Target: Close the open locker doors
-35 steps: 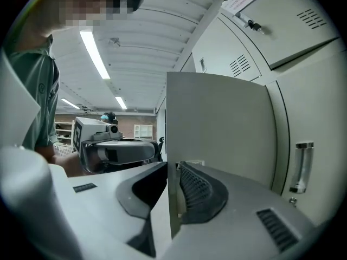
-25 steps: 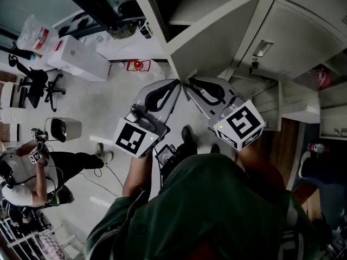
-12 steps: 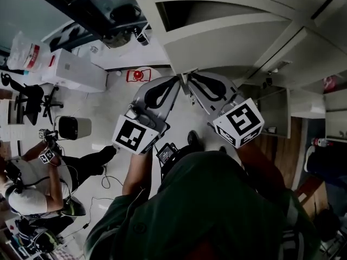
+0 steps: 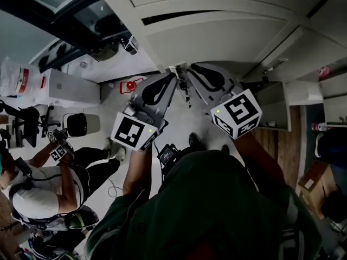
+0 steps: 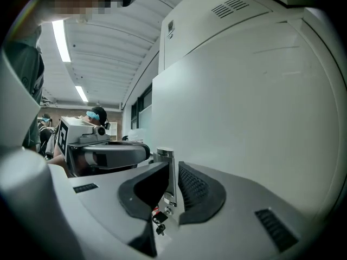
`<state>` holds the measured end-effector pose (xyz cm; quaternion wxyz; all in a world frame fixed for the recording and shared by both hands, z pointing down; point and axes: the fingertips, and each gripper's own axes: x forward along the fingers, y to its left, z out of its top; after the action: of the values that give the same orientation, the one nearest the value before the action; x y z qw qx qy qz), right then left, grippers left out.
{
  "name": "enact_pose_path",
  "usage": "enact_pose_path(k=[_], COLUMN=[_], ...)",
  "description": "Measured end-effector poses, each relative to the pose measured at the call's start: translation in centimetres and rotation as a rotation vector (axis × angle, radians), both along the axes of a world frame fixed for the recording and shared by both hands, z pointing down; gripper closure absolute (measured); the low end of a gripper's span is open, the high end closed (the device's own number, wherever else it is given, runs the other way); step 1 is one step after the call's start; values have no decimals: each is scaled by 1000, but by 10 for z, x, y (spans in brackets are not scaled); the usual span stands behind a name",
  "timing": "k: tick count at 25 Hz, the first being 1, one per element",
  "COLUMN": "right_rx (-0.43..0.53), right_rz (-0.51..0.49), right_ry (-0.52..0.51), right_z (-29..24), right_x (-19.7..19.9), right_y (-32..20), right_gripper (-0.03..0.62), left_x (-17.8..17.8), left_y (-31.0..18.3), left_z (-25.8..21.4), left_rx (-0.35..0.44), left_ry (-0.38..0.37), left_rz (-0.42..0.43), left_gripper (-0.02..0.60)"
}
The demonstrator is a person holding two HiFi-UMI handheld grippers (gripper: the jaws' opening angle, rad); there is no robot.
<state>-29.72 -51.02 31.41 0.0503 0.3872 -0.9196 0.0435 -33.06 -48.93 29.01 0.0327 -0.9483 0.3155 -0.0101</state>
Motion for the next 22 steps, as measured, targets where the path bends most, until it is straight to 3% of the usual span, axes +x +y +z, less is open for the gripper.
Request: enact_pose_path(k=[22], right_rx=[8], right_rz=[79], right_ry=[17], right_z=[5], right_x=[12], right_y=[-25], right_gripper=[557], left_x=[6], left_y=[-34], left_z=[12], left_rx=[-9], left_ry=[-33], left_rz=[-29], left_gripper=[579])
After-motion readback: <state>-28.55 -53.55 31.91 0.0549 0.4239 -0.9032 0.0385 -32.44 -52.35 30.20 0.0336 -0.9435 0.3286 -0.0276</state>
